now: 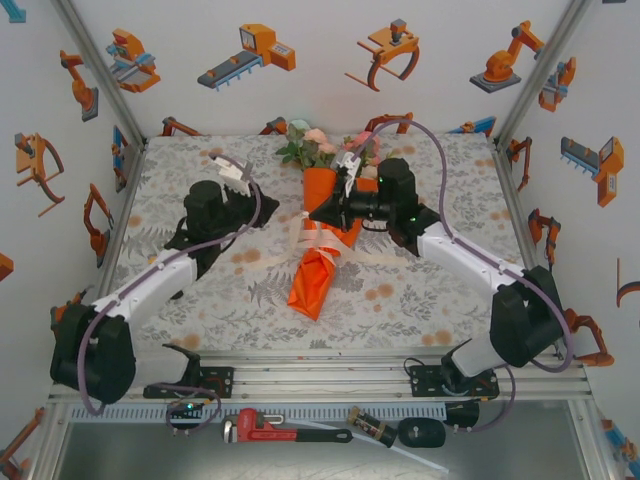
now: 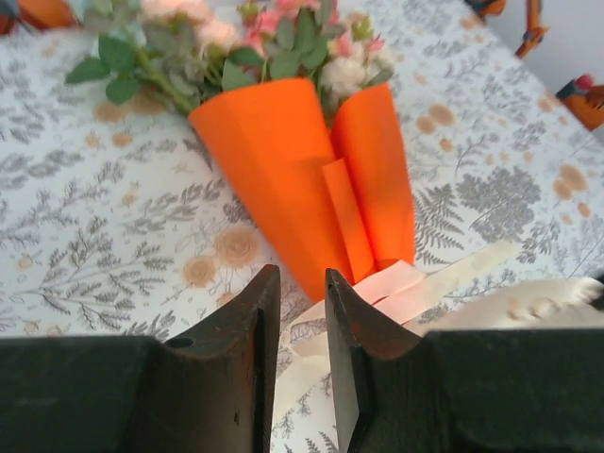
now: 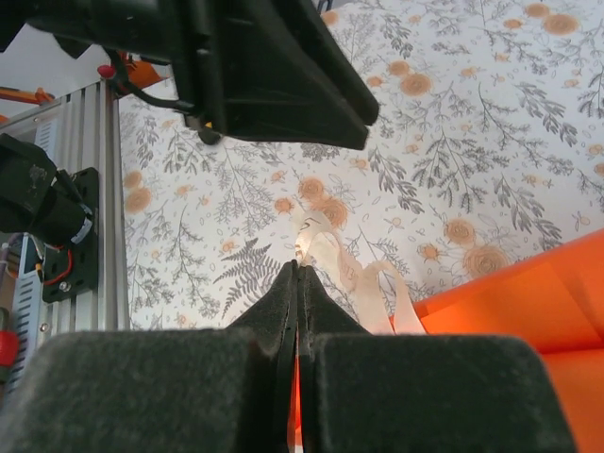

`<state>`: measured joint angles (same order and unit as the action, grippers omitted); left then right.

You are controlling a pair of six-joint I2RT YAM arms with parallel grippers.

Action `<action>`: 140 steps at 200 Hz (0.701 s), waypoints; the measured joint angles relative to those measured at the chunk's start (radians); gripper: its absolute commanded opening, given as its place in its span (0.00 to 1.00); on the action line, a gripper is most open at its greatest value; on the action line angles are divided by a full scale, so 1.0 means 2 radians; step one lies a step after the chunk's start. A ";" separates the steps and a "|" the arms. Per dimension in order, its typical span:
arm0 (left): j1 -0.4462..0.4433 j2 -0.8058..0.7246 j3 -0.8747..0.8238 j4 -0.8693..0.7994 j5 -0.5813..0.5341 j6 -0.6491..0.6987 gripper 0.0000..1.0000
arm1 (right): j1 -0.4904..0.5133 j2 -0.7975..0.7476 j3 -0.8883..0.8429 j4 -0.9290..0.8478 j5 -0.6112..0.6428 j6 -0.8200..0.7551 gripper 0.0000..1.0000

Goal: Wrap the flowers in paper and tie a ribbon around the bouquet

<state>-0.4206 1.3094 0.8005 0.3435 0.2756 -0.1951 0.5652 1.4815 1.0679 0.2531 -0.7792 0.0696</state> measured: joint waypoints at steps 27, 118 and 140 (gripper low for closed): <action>0.013 0.063 0.030 -0.054 0.041 -0.002 0.35 | 0.000 -0.001 -0.001 -0.003 0.000 -0.002 0.00; 0.017 0.190 0.079 -0.118 0.119 0.000 0.39 | 0.000 -0.003 -0.002 -0.012 0.000 -0.008 0.00; 0.017 0.208 0.081 -0.105 0.125 -0.011 0.34 | 0.000 -0.003 -0.002 -0.014 0.000 -0.008 0.00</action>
<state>-0.3862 1.7264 0.9630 0.1329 0.5251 -0.2173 0.5652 1.4746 1.0641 0.2245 -0.7792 0.0536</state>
